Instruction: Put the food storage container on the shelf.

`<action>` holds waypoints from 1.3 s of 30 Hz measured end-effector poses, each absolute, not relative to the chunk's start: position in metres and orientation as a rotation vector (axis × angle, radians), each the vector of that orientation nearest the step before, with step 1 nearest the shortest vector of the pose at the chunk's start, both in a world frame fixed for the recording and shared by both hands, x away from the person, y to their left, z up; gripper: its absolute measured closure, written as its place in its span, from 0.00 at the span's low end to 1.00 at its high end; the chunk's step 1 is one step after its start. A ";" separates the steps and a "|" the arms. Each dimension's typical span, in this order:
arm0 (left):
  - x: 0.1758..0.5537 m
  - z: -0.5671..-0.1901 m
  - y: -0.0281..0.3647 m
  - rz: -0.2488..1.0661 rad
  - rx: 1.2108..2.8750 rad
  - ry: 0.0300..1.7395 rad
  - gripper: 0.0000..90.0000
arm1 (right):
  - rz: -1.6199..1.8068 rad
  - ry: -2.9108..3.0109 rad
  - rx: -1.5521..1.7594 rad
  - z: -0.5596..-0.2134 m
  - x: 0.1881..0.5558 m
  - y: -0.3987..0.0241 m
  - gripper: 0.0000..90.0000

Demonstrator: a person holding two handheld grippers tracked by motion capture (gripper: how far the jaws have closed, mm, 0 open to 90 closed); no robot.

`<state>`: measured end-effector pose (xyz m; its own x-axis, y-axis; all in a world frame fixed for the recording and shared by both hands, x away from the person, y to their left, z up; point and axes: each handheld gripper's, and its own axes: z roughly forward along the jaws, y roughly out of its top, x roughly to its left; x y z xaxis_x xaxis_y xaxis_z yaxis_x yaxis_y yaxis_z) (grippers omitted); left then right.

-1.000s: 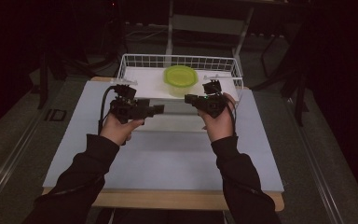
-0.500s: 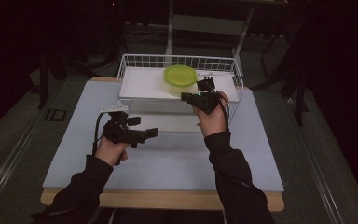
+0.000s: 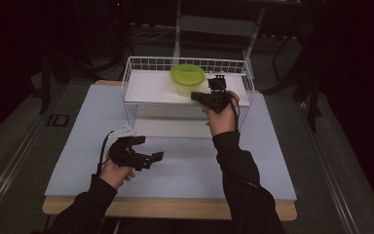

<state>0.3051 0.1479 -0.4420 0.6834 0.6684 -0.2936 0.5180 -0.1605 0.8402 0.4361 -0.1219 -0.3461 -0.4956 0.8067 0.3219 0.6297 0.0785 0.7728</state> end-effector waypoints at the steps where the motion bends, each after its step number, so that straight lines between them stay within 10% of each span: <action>1: 0.304 -0.441 0.147 0.179 1.824 0.929 0.03 | 1.380 2.160 1.464 -0.346 0.437 -0.122 0.95; 15: 0.301 -0.439 0.151 0.209 1.826 0.923 0.03 | 1.383 2.199 1.451 -0.347 0.438 -0.108 0.92; 29: 0.287 -0.444 0.152 0.225 1.843 0.882 0.03 | 1.482 2.256 1.226 -0.358 0.386 -0.124 0.34; 39: 0.277 -0.458 0.152 0.231 1.863 0.870 0.03 | 1.548 2.289 1.118 -0.379 0.355 -0.132 0.23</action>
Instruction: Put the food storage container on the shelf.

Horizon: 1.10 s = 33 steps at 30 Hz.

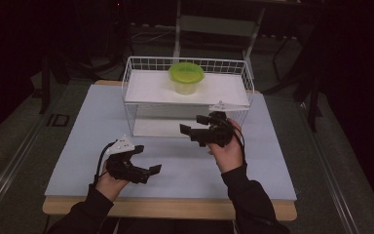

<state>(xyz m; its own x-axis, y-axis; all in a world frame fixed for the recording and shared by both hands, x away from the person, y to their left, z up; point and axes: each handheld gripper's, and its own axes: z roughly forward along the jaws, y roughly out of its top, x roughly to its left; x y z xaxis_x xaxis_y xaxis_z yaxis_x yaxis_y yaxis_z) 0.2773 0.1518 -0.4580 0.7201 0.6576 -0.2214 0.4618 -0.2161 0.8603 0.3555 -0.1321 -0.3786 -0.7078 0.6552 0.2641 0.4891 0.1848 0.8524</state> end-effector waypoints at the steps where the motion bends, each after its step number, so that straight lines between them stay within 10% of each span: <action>1: 0.277 -0.458 0.152 0.231 1.863 0.870 0.03 | 1.548 2.289 1.118 -0.379 0.355 -0.132 0.23; 33: 0.261 -0.480 0.166 0.242 1.975 0.833 0.03 | 1.327 2.391 1.054 -0.464 0.297 -0.198 0.20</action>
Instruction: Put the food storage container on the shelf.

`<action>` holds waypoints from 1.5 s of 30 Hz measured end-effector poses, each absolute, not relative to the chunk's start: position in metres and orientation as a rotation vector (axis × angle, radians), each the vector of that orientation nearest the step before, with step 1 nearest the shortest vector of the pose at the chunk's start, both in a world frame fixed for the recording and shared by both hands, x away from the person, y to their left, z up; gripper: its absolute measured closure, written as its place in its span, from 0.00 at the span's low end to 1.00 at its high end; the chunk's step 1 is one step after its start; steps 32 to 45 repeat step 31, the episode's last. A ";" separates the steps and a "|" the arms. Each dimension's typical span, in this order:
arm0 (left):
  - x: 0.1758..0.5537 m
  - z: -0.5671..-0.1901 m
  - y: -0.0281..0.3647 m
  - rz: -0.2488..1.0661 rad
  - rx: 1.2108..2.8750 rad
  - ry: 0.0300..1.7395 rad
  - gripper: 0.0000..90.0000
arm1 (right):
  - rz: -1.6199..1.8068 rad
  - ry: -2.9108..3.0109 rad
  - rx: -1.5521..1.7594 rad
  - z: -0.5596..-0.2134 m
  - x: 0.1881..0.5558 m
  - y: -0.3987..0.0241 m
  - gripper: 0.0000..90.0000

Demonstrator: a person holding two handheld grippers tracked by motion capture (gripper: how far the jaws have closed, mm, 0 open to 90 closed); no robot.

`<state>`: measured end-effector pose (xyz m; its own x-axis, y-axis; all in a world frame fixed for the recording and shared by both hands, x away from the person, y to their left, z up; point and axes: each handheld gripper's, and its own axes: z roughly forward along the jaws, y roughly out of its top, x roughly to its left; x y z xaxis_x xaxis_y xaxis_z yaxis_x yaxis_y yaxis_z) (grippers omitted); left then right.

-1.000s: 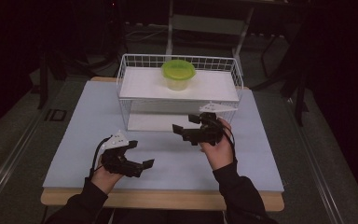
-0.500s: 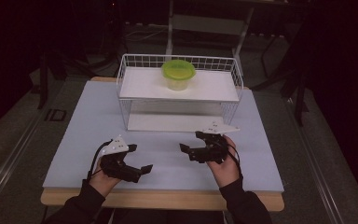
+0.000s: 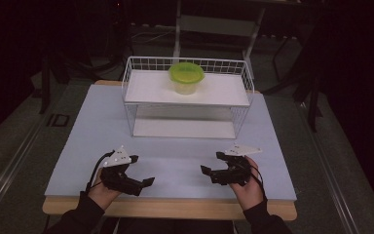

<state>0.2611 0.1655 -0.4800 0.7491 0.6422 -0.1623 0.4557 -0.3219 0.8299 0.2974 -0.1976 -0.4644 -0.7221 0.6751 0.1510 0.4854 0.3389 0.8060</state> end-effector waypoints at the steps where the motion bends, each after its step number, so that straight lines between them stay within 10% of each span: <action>1: 0.261 -0.481 0.166 0.239 1.974 0.838 0.03 | 1.318 2.386 1.055 -0.465 0.296 -0.200 0.20; 45: 0.263 -0.496 0.174 0.227 1.966 0.861 0.03 | 1.211 2.403 1.141 -0.490 0.296 -0.231 0.20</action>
